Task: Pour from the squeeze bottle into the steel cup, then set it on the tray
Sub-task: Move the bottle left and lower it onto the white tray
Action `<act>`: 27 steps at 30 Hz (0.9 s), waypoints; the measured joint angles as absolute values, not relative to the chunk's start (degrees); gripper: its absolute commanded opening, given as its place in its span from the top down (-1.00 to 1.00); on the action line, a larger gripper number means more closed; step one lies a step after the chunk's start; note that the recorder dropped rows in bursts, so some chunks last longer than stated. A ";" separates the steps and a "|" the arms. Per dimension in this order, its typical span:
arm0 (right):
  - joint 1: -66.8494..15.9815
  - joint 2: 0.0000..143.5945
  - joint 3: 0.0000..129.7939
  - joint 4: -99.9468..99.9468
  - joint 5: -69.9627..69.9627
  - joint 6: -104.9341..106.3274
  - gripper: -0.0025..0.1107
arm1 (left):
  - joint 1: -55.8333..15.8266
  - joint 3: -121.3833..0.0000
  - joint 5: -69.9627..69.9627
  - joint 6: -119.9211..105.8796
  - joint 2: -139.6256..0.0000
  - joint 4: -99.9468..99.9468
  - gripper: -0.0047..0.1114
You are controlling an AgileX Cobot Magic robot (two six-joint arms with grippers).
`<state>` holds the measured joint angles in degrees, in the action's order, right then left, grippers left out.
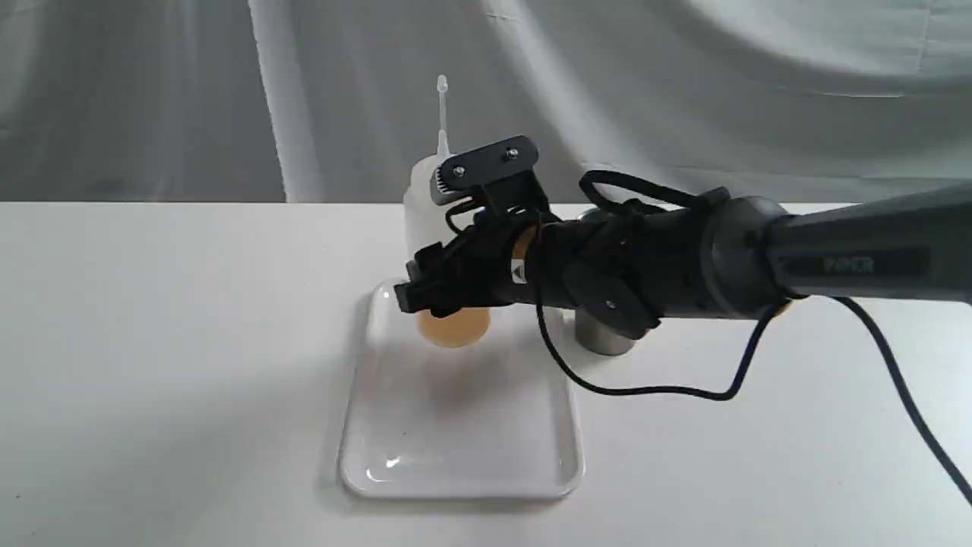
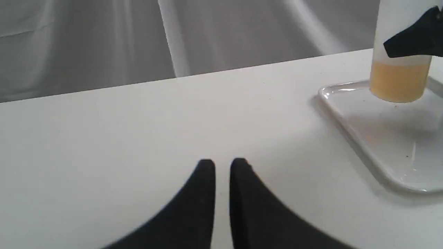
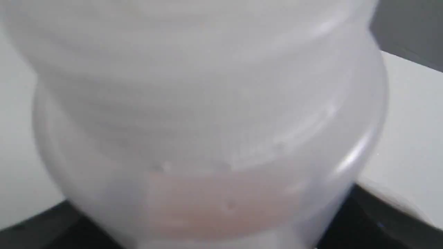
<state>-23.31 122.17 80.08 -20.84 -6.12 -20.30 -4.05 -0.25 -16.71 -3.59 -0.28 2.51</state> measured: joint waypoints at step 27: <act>-25.17 122.17 79.96 -20.40 -1.33 -21.22 0.18 | -4.05 -0.26 -16.71 -3.59 -0.28 2.51 0.78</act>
<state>-25.17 122.17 79.96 -20.40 -1.33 -21.22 -4.05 -0.25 -16.71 -3.59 -0.28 2.51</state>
